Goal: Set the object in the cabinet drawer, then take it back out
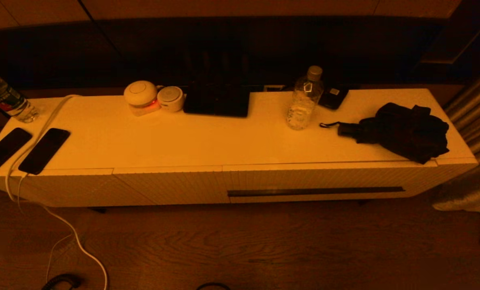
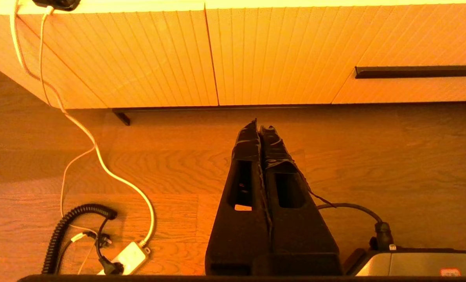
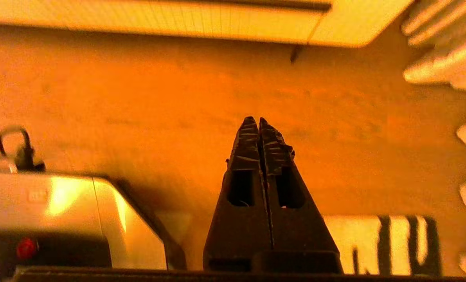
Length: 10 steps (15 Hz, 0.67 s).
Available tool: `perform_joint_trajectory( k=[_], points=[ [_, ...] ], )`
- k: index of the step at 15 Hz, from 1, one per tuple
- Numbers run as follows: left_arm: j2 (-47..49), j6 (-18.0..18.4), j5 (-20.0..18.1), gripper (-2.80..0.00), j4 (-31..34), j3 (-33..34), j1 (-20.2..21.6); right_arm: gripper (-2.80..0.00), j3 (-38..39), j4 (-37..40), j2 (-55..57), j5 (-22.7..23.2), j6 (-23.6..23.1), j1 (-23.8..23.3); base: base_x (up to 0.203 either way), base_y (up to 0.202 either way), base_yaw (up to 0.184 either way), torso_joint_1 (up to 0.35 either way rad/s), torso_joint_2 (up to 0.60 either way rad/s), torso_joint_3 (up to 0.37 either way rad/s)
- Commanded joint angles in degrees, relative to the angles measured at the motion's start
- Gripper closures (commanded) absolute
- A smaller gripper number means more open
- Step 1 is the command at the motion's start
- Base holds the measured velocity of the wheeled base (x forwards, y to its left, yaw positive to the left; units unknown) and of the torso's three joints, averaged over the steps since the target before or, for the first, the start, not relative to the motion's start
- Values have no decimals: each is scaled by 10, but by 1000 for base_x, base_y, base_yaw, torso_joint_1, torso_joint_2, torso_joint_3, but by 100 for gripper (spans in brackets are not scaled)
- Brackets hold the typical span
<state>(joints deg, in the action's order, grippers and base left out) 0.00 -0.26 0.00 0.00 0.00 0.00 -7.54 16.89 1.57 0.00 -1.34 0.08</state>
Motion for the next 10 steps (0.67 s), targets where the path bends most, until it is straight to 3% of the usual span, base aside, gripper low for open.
perform_joint_trajectory(
  k=[1, 4, 7, 10],
  points=[
    [0, 0, 0, 0, 0, 0, 0, 0, 13, -16, -16, 0, 2, 0, 0, 0, 0, 0, 0, 0],
    [0, 0, 0, 0, 0, 0, 0, 0, 32, -53, -16, 4, -16, 0, 0, 0, 0, 0, 0, 0],
    [0, 0, 0, 0, 0, 0, 0, 0, 68, -175, -16, 5, -19, 0, 0, 0, 0, 0, 0, 0],
    [0, 0, 0, 0, 0, 0, 0, 0, 75, -167, -15, 3, -30, 0, 0, 0, 0, 0, 0, 0]
  ],
)
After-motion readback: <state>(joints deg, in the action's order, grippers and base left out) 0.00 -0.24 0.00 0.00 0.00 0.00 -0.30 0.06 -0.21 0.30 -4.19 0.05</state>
